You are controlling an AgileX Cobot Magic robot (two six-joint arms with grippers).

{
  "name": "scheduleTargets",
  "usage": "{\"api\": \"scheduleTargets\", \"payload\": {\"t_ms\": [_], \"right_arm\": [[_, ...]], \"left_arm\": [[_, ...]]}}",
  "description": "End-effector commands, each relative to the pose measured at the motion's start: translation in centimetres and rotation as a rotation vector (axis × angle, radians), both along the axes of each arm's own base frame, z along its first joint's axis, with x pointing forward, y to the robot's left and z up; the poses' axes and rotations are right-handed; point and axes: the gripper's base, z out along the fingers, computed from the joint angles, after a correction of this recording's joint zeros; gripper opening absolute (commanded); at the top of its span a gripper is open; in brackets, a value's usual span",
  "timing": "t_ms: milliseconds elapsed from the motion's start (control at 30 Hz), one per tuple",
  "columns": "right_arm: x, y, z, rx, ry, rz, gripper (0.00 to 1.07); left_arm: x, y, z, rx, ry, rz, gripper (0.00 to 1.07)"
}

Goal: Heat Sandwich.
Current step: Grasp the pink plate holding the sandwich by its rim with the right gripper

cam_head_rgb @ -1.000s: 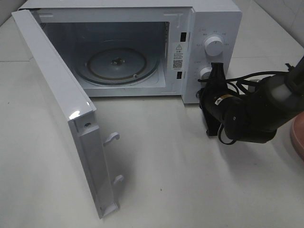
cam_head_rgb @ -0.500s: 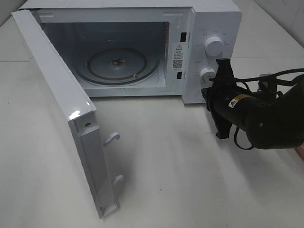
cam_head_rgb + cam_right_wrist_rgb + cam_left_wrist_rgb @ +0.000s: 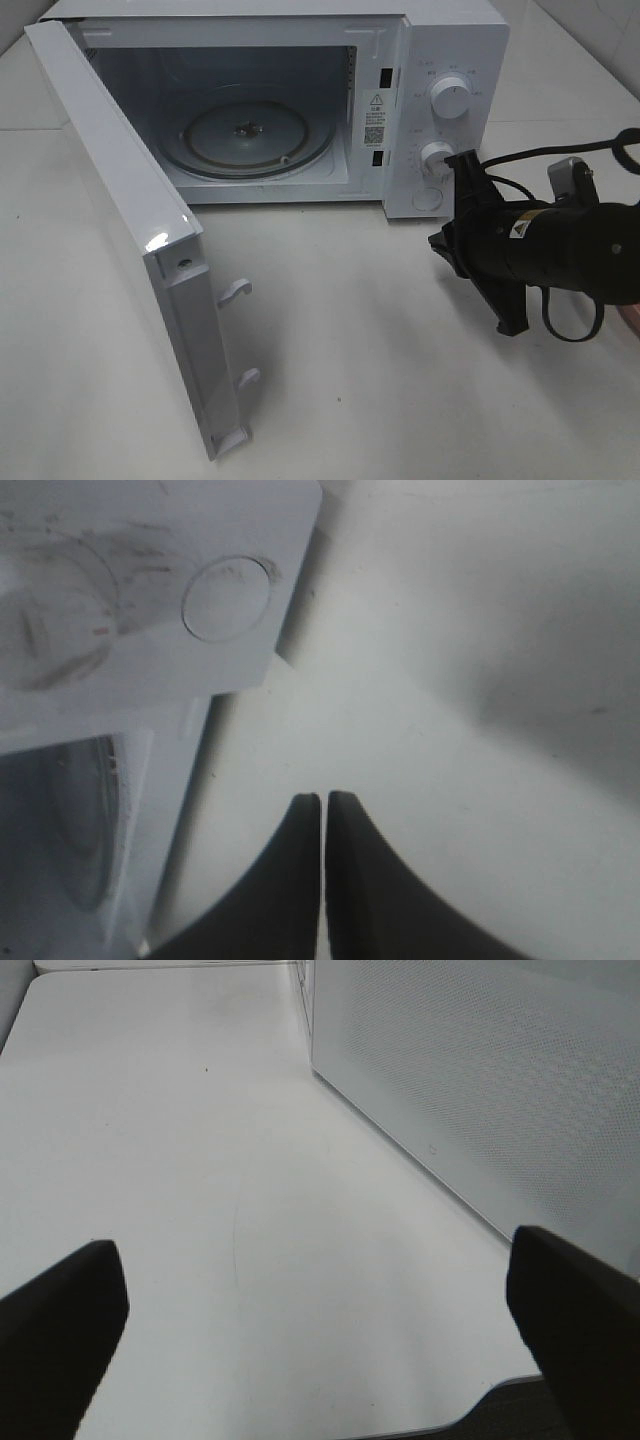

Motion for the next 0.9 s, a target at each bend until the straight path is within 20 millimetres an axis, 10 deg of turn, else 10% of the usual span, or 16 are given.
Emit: {"api": "scheduleTargets", "payload": {"t_ms": [33,533,900], "right_arm": [[-0.7,-0.1,1.1,-0.102,0.014,0.125,0.07],[-3.3,-0.6,4.4,-0.69,-0.148,0.856,0.12],[-5.8,-1.1,5.3,-0.805,-0.095,1.194,0.16]], "left_arm": [[-0.2,0.0,0.0,-0.006,-0.018,-0.007,0.98],[-0.2,0.0,0.0,-0.006,-0.018,-0.007,0.98],[-0.2,0.0,0.0,-0.006,-0.018,-0.007,0.98]]}}
